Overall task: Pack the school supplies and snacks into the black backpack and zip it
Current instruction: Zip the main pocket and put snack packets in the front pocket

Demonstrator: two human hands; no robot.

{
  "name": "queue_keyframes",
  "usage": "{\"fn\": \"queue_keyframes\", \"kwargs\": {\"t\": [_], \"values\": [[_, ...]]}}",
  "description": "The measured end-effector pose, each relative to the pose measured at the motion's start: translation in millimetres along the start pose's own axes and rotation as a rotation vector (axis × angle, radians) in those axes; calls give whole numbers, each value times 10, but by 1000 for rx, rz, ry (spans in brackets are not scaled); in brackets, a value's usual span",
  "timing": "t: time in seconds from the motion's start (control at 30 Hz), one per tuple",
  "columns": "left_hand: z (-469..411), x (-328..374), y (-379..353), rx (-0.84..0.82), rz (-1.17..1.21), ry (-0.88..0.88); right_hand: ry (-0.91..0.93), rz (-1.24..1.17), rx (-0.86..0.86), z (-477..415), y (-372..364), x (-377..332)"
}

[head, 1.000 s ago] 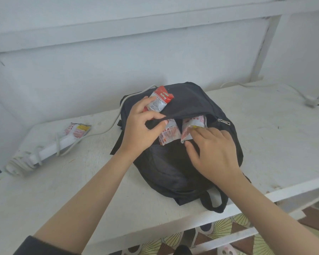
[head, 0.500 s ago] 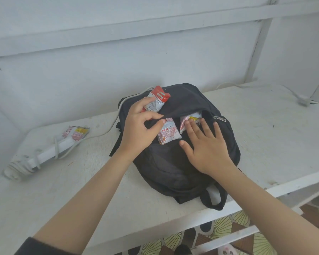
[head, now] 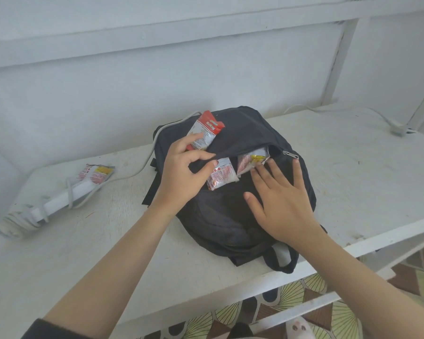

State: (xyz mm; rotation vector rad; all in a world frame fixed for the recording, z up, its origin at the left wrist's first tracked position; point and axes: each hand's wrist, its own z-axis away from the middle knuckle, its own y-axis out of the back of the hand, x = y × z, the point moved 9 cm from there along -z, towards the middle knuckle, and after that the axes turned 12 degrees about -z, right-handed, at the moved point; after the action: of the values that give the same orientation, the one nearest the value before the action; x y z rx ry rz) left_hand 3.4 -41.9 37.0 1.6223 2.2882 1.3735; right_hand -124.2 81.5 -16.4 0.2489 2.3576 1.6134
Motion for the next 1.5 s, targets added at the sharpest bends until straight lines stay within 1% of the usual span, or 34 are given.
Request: {"fn": "queue_keyframes", "kwargs": {"t": [0.23, 0.33, 0.4, 0.47, 0.57, 0.67, 0.8, 0.83, 0.9, 1.03, 1.1, 1.13, 1.23, 1.33, 1.4, 1.5], "values": [[-8, -10, -1, 12, -7, 11, -33, 43, -20, -212, -11, 62], [-9, -10, -7, 9, -12, 9, -42, 26, 1, -228, -6, 57], [14, -32, -21, 4, -17, 11, -18, -4, 66, -177, 48, 47], [53, -56, -40, -10, -14, 8, 45, -65, 180, -95, 169, 10], [131, -83, -45, -17, -14, -5, 151, -261, 372, 22, 411, -34], [244, -153, -26, -27, -8, 24, 235, -364, 457, -41, 553, -71], [432, -208, 15, -26, -4, 53, 317, -385, 526, -385, 723, -206], [469, -223, 29, -16, -1, 69, 326, -370, 507, -511, 741, -254], [524, -260, 51, 0, 12, 113, 320, -321, 394, -796, 702, -360], [566, -305, 58, 19, 23, 155, 283, -200, 38, -1262, 435, -512], [557, -299, 48, 18, 7, 134, 277, -235, -38, -1364, 360, -529], [548, -291, 44, 15, 2, 118, 274, -267, -33, -1376, 365, -529], [487, -254, 63, 20, 0, 66, 270, -370, 138, -1277, 493, -492], [407, -187, 91, 36, 30, 11, 226, -566, 324, -1051, 618, -370], [363, -170, 92, 38, 43, 18, 194, -650, 376, -878, 636, -288], [299, -176, 51, 23, 16, 55, 123, -826, 389, -608, 625, -144]]}}
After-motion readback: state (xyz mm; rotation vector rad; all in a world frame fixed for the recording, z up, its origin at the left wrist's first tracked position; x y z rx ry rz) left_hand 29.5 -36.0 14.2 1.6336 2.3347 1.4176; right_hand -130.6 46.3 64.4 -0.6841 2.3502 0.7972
